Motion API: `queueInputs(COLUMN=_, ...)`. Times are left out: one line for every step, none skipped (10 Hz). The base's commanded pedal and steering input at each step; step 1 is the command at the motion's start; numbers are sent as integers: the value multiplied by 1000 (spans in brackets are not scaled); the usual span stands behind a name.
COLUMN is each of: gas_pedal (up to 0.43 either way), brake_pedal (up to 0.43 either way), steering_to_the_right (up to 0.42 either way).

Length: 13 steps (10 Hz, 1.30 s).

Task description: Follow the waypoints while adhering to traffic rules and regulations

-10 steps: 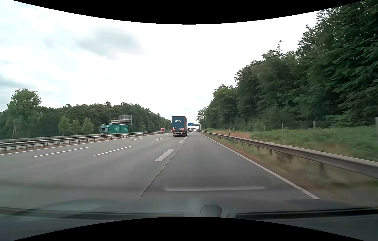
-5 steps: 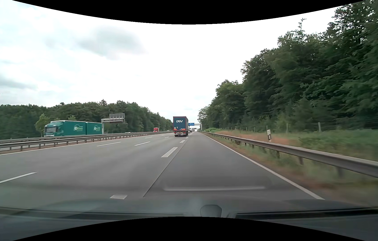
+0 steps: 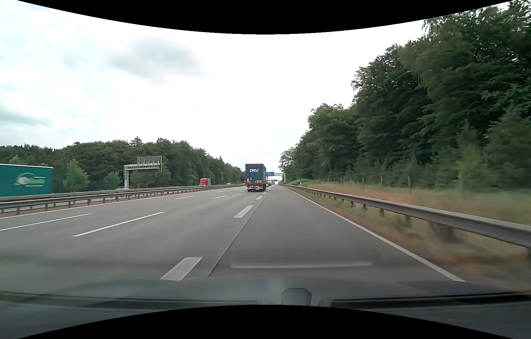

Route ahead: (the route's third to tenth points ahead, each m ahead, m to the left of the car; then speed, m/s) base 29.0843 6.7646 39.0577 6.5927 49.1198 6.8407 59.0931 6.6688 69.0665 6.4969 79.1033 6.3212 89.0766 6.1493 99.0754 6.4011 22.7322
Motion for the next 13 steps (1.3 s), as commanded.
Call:
queueInputs(gas_pedal=512, brake_pedal=0, steering_to_the_right=-7)
queueInputs(gas_pedal=500, brake_pedal=0, steering_to_the_right=-7)
queueInputs(gas_pedal=500, brake_pedal=0, steering_to_the_right=-8)
queueInputs(gas_pedal=480, brake_pedal=0, steering_to_the_right=-8)
queueInputs(gas_pedal=469, brake_pedal=0, steering_to_the_right=-8)
queueInputs(gas_pedal=461, brake_pedal=0, steering_to_the_right=-8)
queueInputs(gas_pedal=449, brake_pedal=0, steering_to_the_right=-8)
queueInputs(gas_pedal=441, brake_pedal=0, steering_to_the_right=-7)
queueInputs(gas_pedal=429, brake_pedal=0, steering_to_the_right=-7)
queueInputs(gas_pedal=429, brake_pedal=0, steering_to_the_right=-7)
queueInputs(gas_pedal=421, brake_pedal=0, steering_to_the_right=-7)
queueInputs(gas_pedal=421, brake_pedal=0, steering_to_the_right=-7)
queueInputs(gas_pedal=421, brake_pedal=0, steering_to_the_right=-7)
